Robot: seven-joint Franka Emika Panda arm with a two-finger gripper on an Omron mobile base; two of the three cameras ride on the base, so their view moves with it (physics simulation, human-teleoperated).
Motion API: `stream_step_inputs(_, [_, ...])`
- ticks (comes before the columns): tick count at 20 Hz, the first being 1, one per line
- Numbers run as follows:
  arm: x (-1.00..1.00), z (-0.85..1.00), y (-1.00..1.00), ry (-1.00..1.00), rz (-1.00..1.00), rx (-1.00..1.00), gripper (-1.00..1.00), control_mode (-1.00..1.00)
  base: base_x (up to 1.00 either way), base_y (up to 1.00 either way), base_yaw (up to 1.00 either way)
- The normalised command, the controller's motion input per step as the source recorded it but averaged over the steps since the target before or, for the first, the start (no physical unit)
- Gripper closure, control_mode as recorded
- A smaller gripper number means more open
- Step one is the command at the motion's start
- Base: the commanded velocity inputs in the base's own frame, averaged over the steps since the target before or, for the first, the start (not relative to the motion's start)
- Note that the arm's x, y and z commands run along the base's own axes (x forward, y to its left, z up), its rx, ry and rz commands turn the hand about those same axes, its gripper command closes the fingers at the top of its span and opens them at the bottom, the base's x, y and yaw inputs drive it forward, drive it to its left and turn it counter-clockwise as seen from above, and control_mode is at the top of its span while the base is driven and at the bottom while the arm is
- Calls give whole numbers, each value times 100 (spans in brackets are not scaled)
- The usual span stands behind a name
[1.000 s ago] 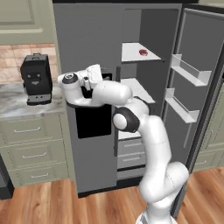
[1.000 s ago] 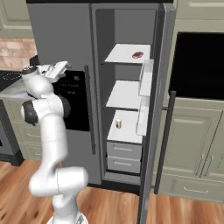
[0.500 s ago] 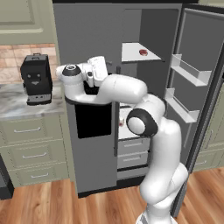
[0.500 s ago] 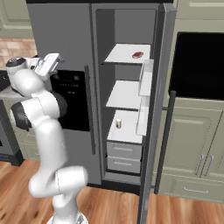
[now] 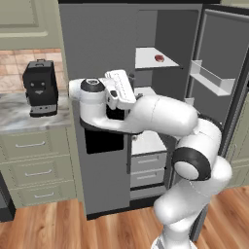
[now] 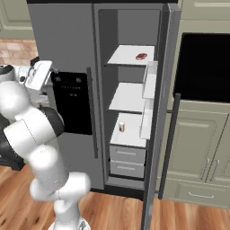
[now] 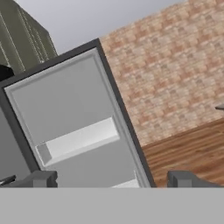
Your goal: Pick up the frozen steak from the freezer, place it on any shelf in the fridge, and close the fridge and freezer doors when done.
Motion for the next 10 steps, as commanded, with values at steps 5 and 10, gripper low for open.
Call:
stream_step_inputs(5, [-100,36,-34,0,25,5,-100,-100,0,0,0])
stream_step_inputs(10, [-100,28,-47,2,36,2,-100,-100,0,0,0])
